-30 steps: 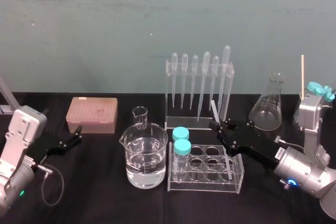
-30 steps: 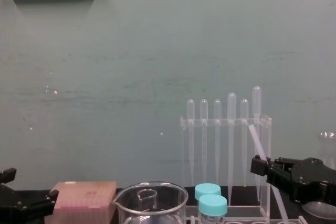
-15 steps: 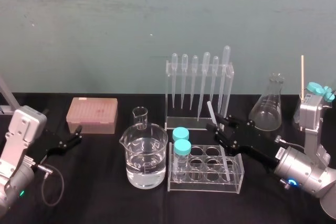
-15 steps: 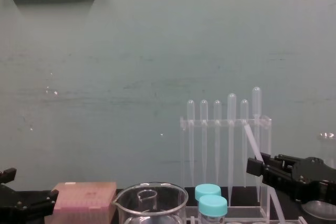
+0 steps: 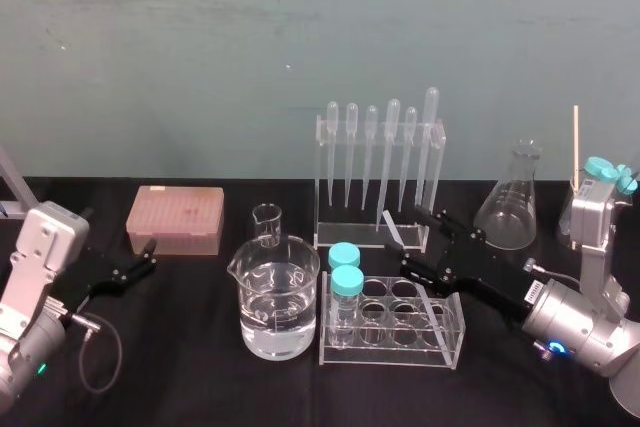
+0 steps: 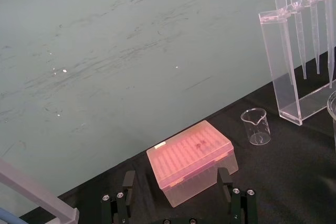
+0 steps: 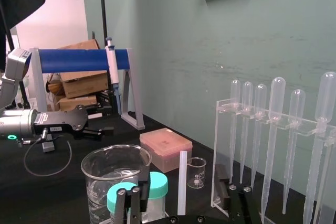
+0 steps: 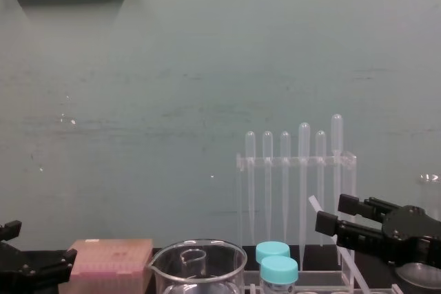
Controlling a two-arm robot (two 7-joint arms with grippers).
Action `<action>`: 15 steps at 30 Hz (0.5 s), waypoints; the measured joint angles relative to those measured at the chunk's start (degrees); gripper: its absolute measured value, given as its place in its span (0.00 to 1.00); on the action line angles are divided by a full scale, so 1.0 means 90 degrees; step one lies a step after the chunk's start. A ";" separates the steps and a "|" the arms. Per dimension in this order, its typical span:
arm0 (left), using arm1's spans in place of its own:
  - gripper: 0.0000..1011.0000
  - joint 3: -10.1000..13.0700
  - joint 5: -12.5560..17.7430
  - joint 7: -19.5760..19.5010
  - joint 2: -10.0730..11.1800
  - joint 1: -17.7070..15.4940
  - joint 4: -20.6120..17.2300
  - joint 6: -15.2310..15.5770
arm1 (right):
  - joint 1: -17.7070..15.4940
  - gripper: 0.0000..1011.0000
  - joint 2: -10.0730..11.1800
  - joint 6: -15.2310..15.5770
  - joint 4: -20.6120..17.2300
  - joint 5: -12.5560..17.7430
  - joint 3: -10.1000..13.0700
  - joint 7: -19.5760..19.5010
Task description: Pick up the stirring rod with one hand, then place it down.
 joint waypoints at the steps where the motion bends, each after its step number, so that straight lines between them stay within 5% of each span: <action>1: 0.99 0.0000 0.0000 0.0000 0.0001 0.0000 0.0000 0.0000 | 0.0000 0.78 0.0000 0.0000 0.0000 0.0000 0.0000 0.0000; 9: 0.99 0.0000 0.0000 0.0000 0.0000 0.0000 0.0000 0.0000 | 0.0000 0.99 0.0000 0.0000 0.0000 -0.0001 0.0000 0.0000; 15: 0.99 0.0000 0.0000 0.0000 0.0000 0.0000 0.0000 0.0000 | -0.0010 0.99 0.0014 -0.0053 -0.0098 -0.0021 0.0025 -0.0045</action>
